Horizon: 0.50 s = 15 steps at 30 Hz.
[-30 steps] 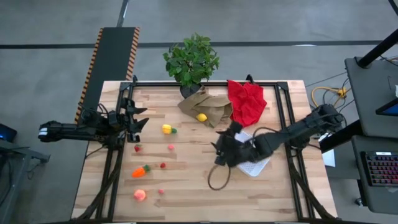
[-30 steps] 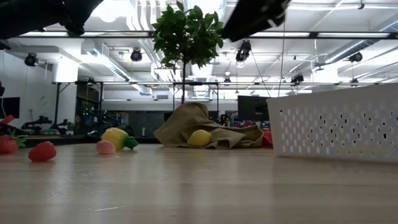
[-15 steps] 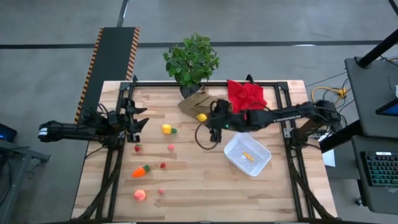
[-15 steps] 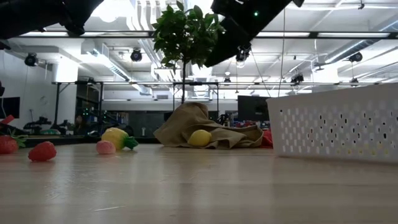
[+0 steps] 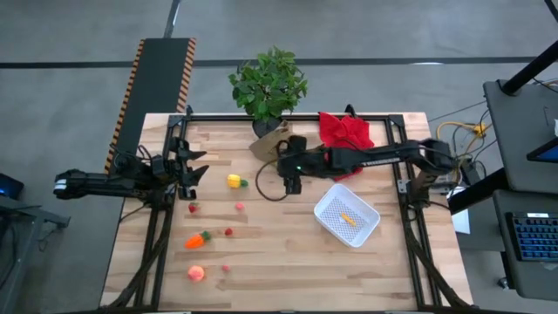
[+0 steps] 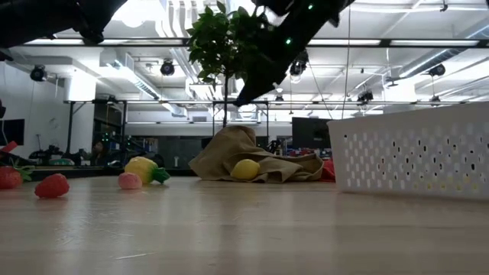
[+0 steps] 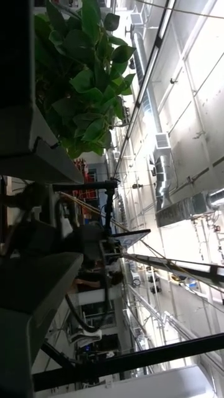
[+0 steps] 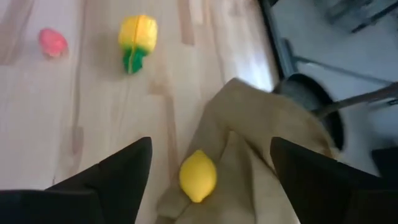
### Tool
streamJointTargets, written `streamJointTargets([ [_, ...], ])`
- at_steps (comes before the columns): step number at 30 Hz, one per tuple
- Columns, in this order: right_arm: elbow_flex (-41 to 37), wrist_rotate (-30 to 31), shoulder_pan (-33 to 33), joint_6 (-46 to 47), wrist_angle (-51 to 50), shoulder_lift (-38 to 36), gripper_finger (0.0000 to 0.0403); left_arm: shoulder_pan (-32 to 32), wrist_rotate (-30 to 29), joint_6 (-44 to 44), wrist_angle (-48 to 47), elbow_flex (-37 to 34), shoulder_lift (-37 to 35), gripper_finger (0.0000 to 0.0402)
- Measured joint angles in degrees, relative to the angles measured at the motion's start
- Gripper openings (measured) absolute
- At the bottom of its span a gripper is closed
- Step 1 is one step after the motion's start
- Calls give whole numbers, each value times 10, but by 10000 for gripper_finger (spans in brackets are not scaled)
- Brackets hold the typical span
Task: Pick and placing Produce into tupperware
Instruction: Put the yellow lemon into the white bin
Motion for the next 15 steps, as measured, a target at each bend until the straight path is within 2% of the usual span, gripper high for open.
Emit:
streamJointTargets([
  [10, 83, -26, -30, 21, -105, 98, 290, 0, 0, 0, -1, 0, 0, 176],
  [15, 117, -27, -38, 27, -124, 138, 286, 0, 0, 0, -1, 0, 0, 176],
])
